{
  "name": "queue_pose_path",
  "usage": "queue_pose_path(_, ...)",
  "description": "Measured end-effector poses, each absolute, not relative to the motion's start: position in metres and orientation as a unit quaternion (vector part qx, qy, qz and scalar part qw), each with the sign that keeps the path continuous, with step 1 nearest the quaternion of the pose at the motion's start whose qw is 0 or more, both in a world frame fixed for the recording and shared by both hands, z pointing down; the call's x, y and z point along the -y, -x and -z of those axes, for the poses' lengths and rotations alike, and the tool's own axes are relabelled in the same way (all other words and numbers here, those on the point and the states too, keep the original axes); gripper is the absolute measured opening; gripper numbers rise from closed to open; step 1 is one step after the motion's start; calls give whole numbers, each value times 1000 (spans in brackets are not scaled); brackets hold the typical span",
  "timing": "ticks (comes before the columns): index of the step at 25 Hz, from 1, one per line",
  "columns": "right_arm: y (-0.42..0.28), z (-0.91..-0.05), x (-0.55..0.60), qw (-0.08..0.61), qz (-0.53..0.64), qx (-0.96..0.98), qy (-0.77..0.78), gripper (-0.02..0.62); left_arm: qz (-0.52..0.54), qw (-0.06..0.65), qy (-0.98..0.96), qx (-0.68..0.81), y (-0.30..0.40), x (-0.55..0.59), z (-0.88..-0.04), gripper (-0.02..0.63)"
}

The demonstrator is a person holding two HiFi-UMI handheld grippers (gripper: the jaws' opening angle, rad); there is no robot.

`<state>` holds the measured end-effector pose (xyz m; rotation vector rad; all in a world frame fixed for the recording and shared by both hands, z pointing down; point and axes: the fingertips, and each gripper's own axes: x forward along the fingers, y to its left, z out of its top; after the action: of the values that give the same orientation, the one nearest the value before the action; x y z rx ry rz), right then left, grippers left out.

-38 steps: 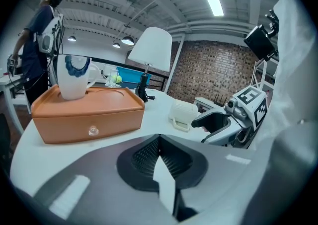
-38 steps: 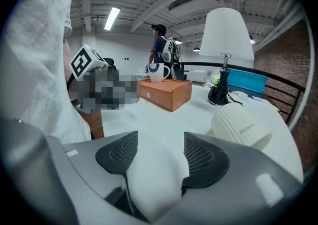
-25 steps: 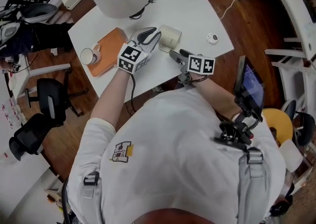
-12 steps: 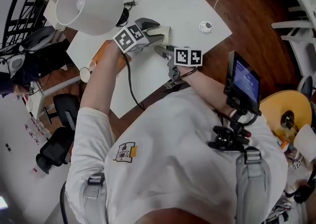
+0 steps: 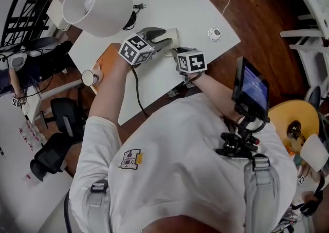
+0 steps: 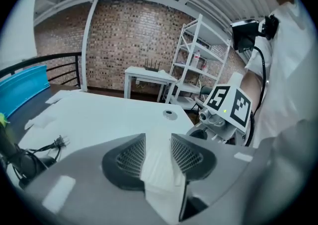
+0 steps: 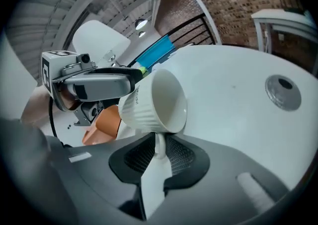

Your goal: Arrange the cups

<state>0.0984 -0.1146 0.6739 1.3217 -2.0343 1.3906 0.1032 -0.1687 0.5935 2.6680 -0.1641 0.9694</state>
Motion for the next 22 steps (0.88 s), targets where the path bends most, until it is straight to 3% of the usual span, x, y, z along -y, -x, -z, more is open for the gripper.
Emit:
queue_pose_path(6,-103,-659,121,292,-355,770,-442,60,-255,175,-939,149,-83,166,-586,150)
queue_pose_path(14,-86,-634,130,436,-71,818,-369,54,-134,224,-922,285,-28,151,-580,150)
queue_pose_path(22,-66,-625,119,517,240,772,-279,55,-113,253,-898,342,4,106,-603,166)
